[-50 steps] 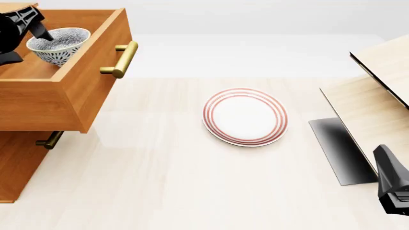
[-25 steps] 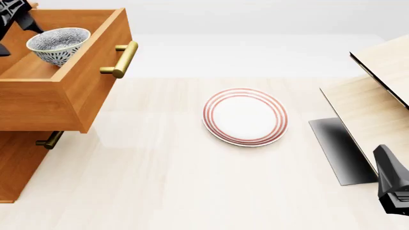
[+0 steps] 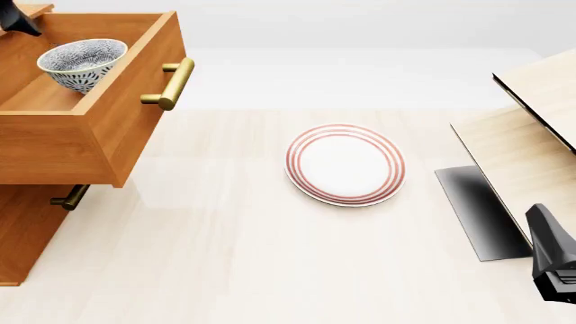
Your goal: Open the top drawer of the cabinet and put the bowl in it.
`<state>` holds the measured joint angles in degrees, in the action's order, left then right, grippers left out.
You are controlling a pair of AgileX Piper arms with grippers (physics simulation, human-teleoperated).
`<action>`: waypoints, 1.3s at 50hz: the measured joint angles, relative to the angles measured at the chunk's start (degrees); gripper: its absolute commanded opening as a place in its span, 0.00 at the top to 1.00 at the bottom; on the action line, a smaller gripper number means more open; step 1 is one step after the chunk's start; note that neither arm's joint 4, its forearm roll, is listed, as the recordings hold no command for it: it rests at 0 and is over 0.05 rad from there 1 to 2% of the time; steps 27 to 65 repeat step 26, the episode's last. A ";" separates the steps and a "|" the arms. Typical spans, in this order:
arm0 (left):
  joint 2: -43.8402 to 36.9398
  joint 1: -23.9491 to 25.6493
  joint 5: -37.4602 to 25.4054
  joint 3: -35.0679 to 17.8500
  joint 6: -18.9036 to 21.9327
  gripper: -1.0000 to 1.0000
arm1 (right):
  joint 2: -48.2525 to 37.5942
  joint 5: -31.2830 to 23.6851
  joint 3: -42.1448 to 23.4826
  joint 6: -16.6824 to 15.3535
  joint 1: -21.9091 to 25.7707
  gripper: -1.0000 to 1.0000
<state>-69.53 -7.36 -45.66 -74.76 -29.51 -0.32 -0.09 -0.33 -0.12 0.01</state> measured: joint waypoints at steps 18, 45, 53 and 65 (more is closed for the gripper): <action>5.51 1.89 -4.67 -0.86 0.92 0.00 | 0.00 0.00 0.00 0.00 0.00 0.00; 8.08 2.67 -7.60 -2.47 1.92 0.00 | 0.00 0.00 0.00 0.00 0.00 0.00; 8.08 2.67 -7.60 -2.47 1.92 0.00 | 0.00 0.00 0.00 0.00 0.00 0.00; 8.08 2.67 -7.60 -2.47 1.92 0.00 | 0.00 0.00 0.00 0.00 0.00 0.00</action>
